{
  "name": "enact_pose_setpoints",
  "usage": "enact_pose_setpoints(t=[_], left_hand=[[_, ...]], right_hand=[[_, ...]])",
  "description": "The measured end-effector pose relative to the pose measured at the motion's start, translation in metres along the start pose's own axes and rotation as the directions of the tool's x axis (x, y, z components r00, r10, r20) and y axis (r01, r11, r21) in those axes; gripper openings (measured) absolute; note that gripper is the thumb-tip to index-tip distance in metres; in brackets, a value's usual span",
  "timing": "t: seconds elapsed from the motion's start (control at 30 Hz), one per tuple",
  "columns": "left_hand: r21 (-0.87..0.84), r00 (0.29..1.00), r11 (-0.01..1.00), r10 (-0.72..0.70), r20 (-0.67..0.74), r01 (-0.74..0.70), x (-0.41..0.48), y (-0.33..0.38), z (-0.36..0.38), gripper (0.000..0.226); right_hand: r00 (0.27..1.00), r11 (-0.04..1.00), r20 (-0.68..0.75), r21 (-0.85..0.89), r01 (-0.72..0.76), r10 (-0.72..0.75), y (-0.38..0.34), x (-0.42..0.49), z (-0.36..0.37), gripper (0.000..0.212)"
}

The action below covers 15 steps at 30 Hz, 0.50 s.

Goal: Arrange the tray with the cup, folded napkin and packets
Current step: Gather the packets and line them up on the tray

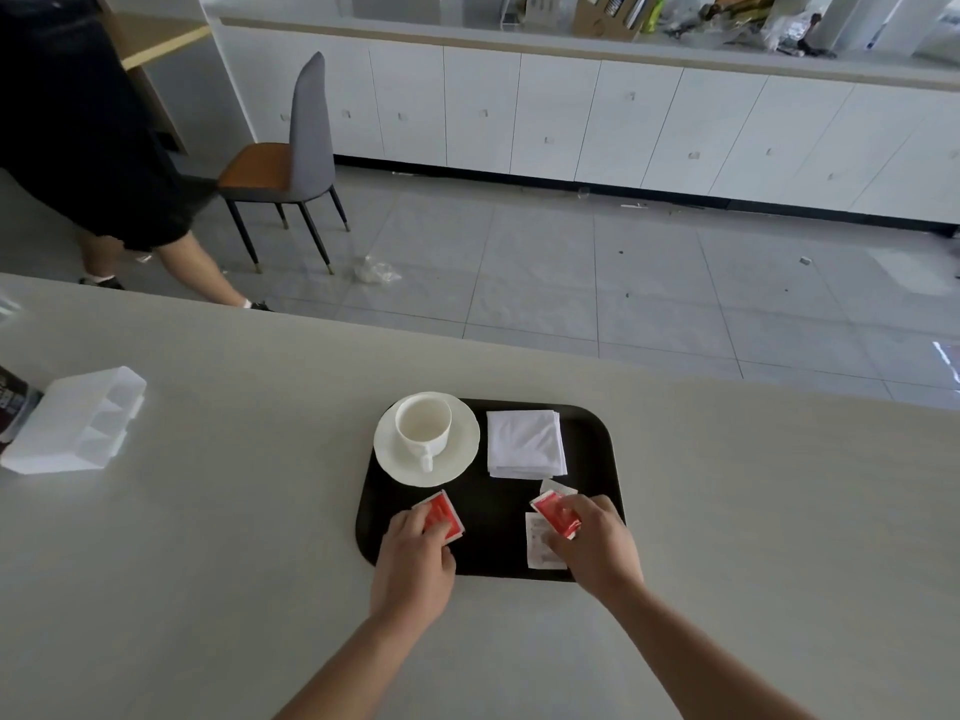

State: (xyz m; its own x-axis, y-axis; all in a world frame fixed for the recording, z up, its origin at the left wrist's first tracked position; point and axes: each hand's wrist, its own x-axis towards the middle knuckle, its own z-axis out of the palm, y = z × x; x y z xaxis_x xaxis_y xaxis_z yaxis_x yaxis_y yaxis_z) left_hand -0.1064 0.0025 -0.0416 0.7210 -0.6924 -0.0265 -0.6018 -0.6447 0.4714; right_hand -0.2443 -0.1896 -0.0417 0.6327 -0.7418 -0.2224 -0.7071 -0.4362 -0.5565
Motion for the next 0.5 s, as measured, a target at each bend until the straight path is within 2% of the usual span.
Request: enact_pose_setpoints(t=[0.17, 0.27, 0.4, 0.5], left_hand=[[-0.038, 0.990, 0.991, 0.129, 0.049, -0.127, -0.003, 0.011, 0.014, 0.037], [-0.060, 0.983, 0.984, 0.174, 0.054, -0.171, -0.003, 0.006, 0.015, 0.038], [-0.021, 0.978, 0.980, 0.201, 0.053, -0.200, -0.003, 0.001, 0.012, 0.041], [-0.066, 0.985, 0.985, 0.162, 0.058, -0.158, -0.004, -0.001, 0.013, 0.049]], right_hand=[[0.996, 0.996, -0.011, -0.010, 0.088, -0.088, -0.021, -0.010, 0.018, 0.038], [0.983, 0.976, -0.036, -0.127, 0.175, -0.181, -0.024, -0.013, 0.021, 0.031], [0.924, 0.887, 0.005, -0.276, 0.370, -0.384, -0.027, -0.015, 0.027, 0.018], [0.889, 0.861, 0.041, -0.230, 0.453, -0.457, -0.042, -0.020, 0.037, 0.020]])
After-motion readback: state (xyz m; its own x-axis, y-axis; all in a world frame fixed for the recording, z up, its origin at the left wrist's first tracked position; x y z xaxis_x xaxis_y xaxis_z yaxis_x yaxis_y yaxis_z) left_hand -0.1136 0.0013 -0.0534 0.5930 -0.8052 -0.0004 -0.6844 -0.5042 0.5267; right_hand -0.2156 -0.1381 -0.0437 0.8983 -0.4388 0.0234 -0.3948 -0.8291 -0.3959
